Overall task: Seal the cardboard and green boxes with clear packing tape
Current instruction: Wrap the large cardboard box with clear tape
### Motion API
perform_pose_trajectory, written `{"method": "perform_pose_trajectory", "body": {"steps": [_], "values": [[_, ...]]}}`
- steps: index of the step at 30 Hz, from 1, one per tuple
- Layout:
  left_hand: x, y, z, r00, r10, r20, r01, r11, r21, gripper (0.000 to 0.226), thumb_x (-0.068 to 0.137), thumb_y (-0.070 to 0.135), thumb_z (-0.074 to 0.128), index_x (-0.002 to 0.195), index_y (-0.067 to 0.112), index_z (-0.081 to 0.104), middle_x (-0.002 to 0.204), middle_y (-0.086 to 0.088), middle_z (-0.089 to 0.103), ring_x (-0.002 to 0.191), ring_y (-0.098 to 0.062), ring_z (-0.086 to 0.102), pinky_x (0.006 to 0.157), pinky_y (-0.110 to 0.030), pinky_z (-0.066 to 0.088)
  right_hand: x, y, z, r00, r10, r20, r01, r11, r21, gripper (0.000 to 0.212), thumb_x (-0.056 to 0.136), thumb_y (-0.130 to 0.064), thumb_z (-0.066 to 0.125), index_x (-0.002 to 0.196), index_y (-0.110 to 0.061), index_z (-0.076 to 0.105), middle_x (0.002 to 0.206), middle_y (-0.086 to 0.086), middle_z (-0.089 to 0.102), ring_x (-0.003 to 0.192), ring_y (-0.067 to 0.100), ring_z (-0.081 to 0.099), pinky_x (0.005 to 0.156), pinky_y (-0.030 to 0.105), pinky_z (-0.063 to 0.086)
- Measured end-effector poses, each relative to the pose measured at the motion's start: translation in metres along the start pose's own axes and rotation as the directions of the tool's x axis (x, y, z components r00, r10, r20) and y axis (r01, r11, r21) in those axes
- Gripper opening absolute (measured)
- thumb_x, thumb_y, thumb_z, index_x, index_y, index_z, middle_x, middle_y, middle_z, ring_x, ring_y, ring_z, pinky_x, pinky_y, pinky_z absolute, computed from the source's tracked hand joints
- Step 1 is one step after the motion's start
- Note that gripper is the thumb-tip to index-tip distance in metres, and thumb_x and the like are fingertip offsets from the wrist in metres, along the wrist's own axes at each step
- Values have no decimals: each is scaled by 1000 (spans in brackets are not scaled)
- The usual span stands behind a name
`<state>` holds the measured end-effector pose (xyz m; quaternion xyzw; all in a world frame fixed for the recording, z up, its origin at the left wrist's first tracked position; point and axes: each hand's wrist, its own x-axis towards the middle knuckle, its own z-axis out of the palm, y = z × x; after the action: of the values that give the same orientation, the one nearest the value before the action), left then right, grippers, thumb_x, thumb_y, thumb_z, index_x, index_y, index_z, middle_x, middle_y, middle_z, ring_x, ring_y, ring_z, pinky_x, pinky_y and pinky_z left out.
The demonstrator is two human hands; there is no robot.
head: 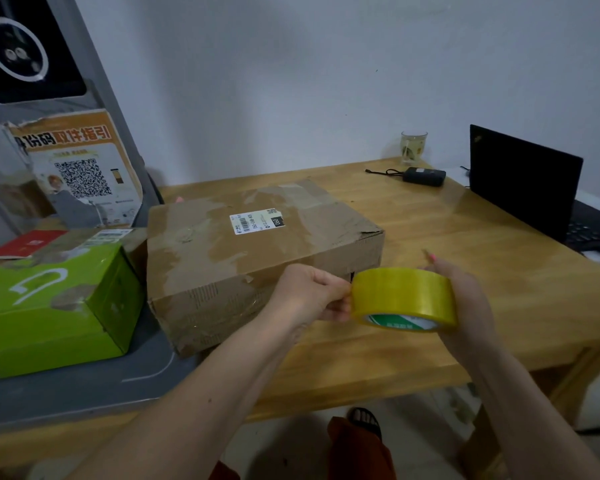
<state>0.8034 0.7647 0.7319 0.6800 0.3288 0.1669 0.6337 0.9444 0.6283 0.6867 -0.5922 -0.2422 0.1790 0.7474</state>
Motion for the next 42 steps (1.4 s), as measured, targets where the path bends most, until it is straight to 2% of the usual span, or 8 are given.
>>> {"method": "perform_pose_trajectory", "body": {"steps": [3,10,15,23,27,36,39,42], "values": [[1,-2,4,999,14,-29,-13,998,59,18,91,0,64,74,3,70,71,-14,67,54,-14,63,52,-22,56,0,-2,1,1000,22,12,-22,1000,21,21,98,-28,51,94,-9,59,86,10,62,77,24,58,73,38,48],[-1,-4,17,993,102,-64,-75,941,330,39,100,9,46,67,21,62,73,-7,62,72,-22,58,84,-49,54,-8,-22,9,953,-286,97,293,954,-62,47,95,-6,36,48,-7,40,54,28,34,48,32,29,49,31,28],[-5,0,18,992,127,-24,-115,953,280,30,104,13,42,80,14,60,84,-6,61,70,-13,59,83,-39,58,-6,-16,6,986,-154,-65,148,984,-96,43,100,6,35,71,-23,48,49,-29,56,52,-14,54,50,2,37],[-6,14,2,994,-10,106,29,983,-181,21,96,-4,47,86,1,64,90,-17,62,83,-27,60,74,-31,56,-10,-21,10,980,-92,-179,107,991,78,34,101,-9,37,82,13,57,67,13,34,41,11,33,49,20,36],[-4,7,6,999,53,6,-52,994,-98,12,91,2,64,79,3,67,84,-19,67,74,-22,64,71,-30,58,-10,-20,10,988,-95,-125,102,994,49,53,101,-9,36,52,-20,53,47,-9,39,39,2,40,46,23,33],[-16,13,16,944,265,-196,-267,964,16,19,91,-4,59,76,7,61,73,-11,67,65,-18,66,73,-38,61,-9,-27,6,964,-155,-217,107,970,-218,43,99,0,43,72,-32,40,56,-16,54,49,-19,49,48,2,36],[-21,27,3,951,278,-131,-288,956,-62,15,92,-4,58,80,4,60,66,-5,63,52,-11,61,65,-28,57,-9,-28,-3,939,-224,-262,182,968,-175,29,86,-19,49,61,-5,52,48,5,38,36,6,33,40,23,25],[-14,32,-10,983,185,-9,-185,983,-14,18,93,2,61,77,7,57,68,-6,59,53,-11,58,75,-36,57,-12,-31,-2,954,-148,-260,120,986,-118,37,98,-16,47,67,2,50,48,4,45,42,4,41,43,20,31]]}}
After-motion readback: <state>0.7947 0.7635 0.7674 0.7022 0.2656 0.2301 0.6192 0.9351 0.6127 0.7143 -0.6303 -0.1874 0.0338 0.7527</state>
